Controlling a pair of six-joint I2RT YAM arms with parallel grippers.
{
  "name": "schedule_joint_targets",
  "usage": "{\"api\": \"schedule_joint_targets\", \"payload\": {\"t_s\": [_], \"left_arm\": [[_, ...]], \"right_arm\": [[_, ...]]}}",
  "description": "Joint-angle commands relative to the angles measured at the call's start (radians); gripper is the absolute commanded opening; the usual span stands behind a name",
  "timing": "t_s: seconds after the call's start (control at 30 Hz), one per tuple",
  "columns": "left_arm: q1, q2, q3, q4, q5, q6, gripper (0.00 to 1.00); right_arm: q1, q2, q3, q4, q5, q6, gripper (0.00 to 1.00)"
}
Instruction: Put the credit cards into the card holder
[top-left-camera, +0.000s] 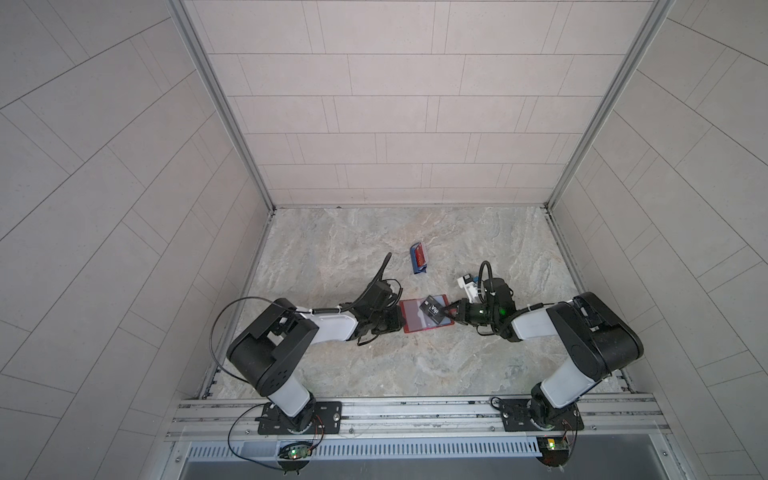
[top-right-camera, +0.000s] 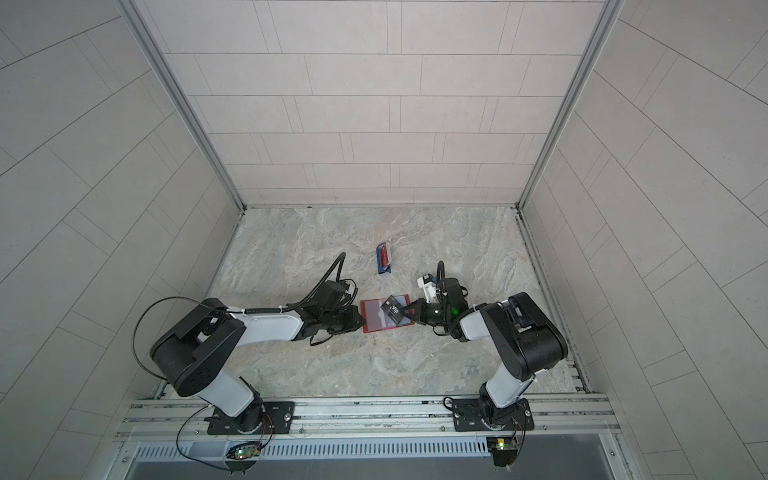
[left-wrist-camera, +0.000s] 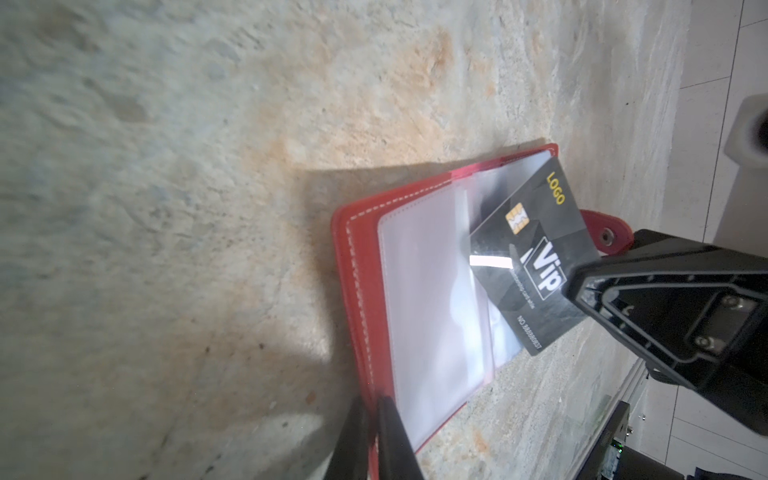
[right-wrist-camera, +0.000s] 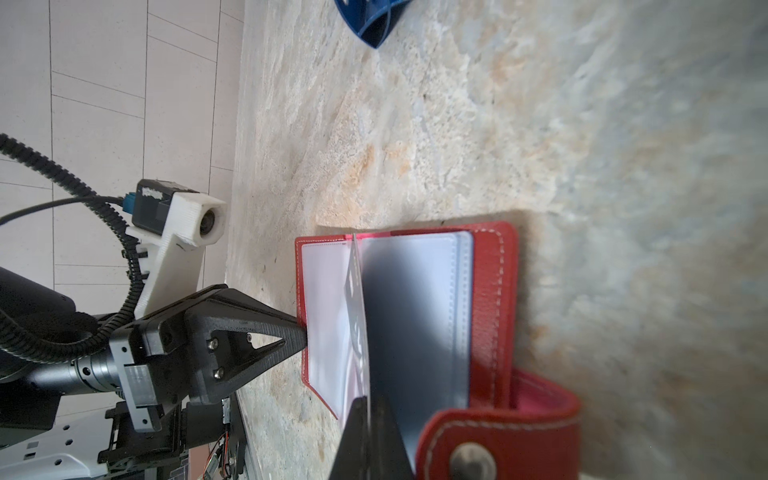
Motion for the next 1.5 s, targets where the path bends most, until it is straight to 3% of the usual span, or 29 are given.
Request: {"api": "schedule_joint_targets", "payload": {"t_s": [0.0,0.47,1.47], "left_arm": [[-0.011,0.031,-0.032,-0.071,-0.030,0.005,0.09],[-0.046,0.035,-0.048,-0.014,-0.004,-0.051,0.00],[-0.098,0.057,-0.083,0.050,-0.070,-0.123,0.00]], "right_arm": [[0.006,0.005,0.000,-0.019,0.018,-0.004,0.00],[0.028,0.090,-0.013,0.151,0.011,0.089,0.00],[0.056,0.164,-0.094,0.371,0.035,0.181,0.00]]}}
